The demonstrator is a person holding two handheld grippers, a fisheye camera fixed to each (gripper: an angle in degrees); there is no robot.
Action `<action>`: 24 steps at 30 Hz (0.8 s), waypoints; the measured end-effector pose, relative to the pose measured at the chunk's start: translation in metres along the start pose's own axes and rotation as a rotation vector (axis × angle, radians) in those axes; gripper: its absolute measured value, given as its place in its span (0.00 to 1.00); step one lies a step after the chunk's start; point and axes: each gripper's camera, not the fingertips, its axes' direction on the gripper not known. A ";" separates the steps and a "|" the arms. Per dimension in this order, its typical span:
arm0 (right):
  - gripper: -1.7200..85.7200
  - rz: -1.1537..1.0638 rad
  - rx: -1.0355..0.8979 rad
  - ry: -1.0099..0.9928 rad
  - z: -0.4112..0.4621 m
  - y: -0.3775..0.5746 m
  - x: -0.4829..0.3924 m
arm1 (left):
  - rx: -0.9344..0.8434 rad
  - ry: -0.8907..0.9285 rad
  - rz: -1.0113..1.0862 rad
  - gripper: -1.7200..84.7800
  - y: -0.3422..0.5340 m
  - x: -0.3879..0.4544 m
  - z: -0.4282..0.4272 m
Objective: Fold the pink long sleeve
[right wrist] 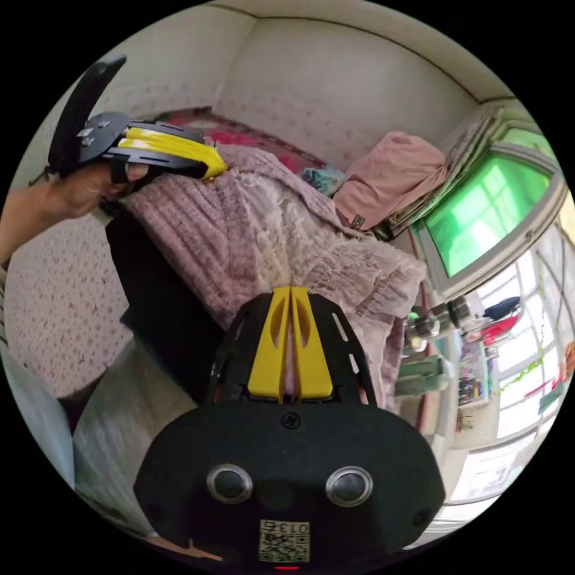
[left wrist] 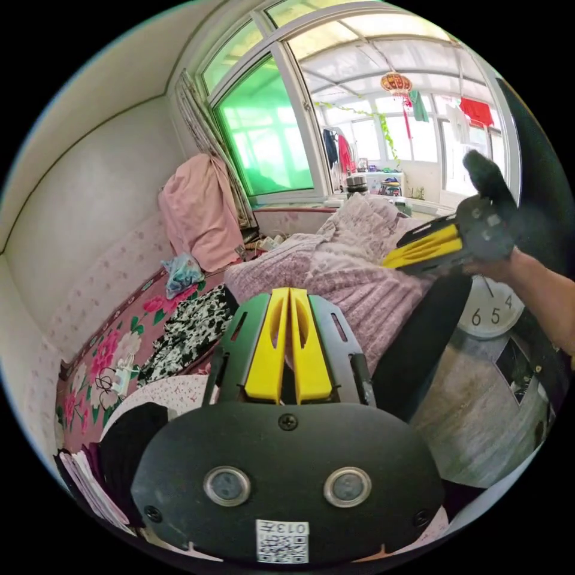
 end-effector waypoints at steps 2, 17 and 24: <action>0.02 0.045 0.083 0.014 0.007 0.008 -0.007 | -0.013 -0.008 -0.011 0.02 0.003 -0.002 -0.003; 0.02 0.098 0.430 0.118 -0.042 0.019 -0.103 | 0.017 0.021 -0.097 0.02 0.117 -0.056 -0.113; 0.03 -0.025 0.343 -0.177 0.007 0.007 -0.236 | -0.253 -0.037 -0.523 0.02 0.298 -0.140 -0.183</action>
